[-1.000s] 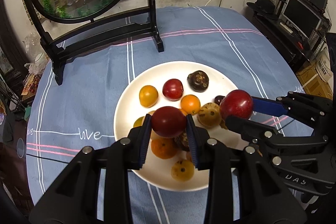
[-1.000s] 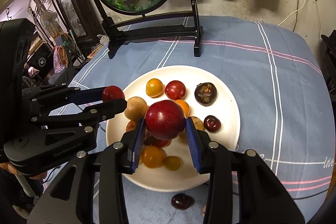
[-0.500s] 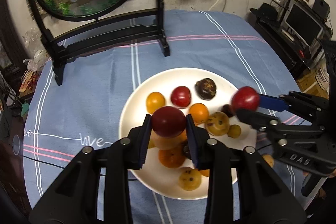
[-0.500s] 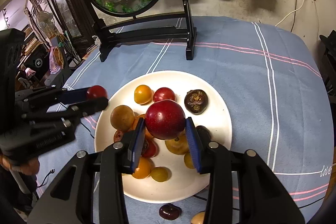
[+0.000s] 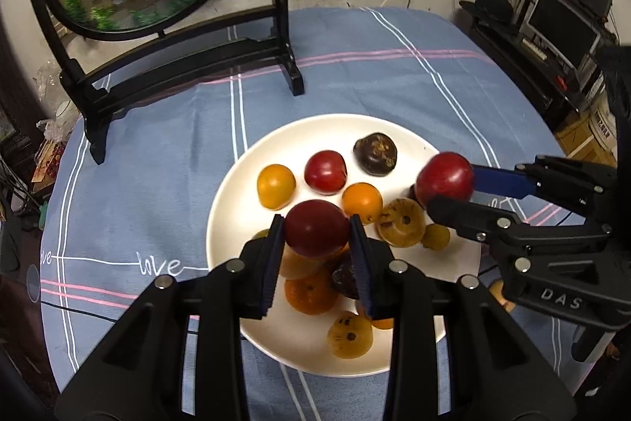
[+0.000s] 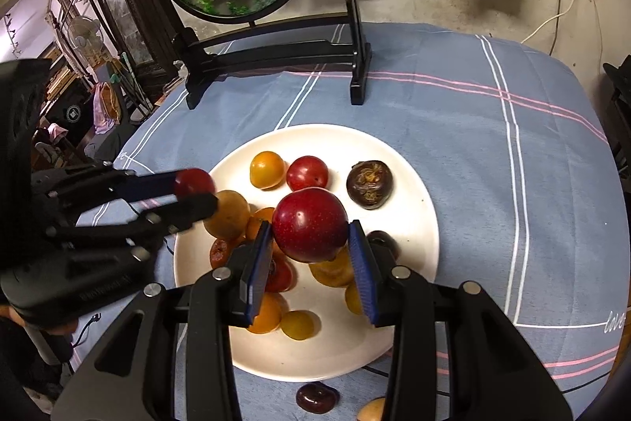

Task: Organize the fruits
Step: 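Carry both red fruits onto the white plate and open both grippers, then move both open grippers back to the last fruits on the cloth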

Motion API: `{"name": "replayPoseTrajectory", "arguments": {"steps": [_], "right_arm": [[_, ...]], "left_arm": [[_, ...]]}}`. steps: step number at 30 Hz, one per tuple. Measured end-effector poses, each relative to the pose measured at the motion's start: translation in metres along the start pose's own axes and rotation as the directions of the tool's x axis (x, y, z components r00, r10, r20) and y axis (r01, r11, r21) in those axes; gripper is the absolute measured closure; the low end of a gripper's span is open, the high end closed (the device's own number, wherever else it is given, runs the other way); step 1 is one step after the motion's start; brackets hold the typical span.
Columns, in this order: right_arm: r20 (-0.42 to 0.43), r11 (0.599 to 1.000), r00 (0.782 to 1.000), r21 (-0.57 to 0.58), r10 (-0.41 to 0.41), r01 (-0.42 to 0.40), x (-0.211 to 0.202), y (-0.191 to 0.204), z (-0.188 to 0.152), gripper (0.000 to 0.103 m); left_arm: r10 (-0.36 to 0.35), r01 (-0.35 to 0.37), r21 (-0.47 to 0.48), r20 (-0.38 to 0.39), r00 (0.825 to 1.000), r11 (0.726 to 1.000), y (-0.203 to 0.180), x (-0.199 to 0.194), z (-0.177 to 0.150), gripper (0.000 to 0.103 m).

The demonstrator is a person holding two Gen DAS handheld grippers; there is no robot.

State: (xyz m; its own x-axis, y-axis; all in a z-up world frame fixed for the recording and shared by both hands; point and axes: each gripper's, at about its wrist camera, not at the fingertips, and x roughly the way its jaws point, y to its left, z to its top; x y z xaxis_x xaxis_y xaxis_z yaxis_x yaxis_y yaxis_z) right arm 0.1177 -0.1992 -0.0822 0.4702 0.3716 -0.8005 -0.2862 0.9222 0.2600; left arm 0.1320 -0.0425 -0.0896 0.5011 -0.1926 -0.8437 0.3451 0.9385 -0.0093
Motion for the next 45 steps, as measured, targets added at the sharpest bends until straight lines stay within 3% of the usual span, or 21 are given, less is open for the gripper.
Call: {"name": "replayPoseTrajectory", "arguments": {"steps": [24, 29, 32, 33, 34, 35, 40, 45], "right_arm": [[-0.009, 1.0, 1.0, -0.015, -0.001, 0.001, 0.014, 0.002, 0.023, 0.064], [-0.042, 1.0, 0.999, -0.002, 0.019, -0.019, 0.018, -0.003, 0.024, 0.062], [-0.039, 1.0, 0.999, 0.001, 0.021, -0.021, 0.017, -0.004, 0.024, 0.061], [-0.033, 0.999, 0.999, 0.009, 0.036, -0.036, 0.015, -0.005, 0.024, 0.059], [-0.022, 0.999, 0.999, 0.017, 0.048, -0.047, 0.012, -0.006, 0.025, 0.048], [-0.01, 0.998, 0.999, 0.022, 0.053, -0.052, 0.009, -0.006, 0.025, 0.036], [0.064, 0.999, 0.997, 0.009, 0.033, -0.033, -0.013, -0.002, 0.031, 0.037], [0.081, 0.999, 0.997, 0.038, 0.008, -0.012, -0.036, -0.013, 0.023, 0.037]], "left_arm": [[0.034, -0.033, 0.007, -0.011, 0.999, 0.999, 0.001, 0.013, 0.011, 0.069], [0.063, -0.063, -0.013, -0.011, 0.998, 0.998, 0.008, 0.016, 0.011, 0.042], [0.052, -0.052, -0.025, -0.006, 0.999, 0.998, 0.011, 0.015, 0.011, 0.038], [0.057, -0.057, -0.023, -0.004, 0.998, 0.998, 0.011, 0.015, 0.011, 0.036], [0.059, -0.059, -0.021, -0.003, 0.998, 0.998, 0.011, 0.015, 0.011, 0.031], [0.061, -0.061, -0.023, 0.001, 0.998, 0.998, 0.011, 0.014, 0.01, 0.03], [0.066, -0.066, -0.038, 0.011, 0.998, 0.997, 0.014, 0.008, 0.011, 0.03], [0.071, -0.069, -0.045, 0.047, 0.996, 0.997, 0.015, -0.01, 0.009, 0.03]]}}
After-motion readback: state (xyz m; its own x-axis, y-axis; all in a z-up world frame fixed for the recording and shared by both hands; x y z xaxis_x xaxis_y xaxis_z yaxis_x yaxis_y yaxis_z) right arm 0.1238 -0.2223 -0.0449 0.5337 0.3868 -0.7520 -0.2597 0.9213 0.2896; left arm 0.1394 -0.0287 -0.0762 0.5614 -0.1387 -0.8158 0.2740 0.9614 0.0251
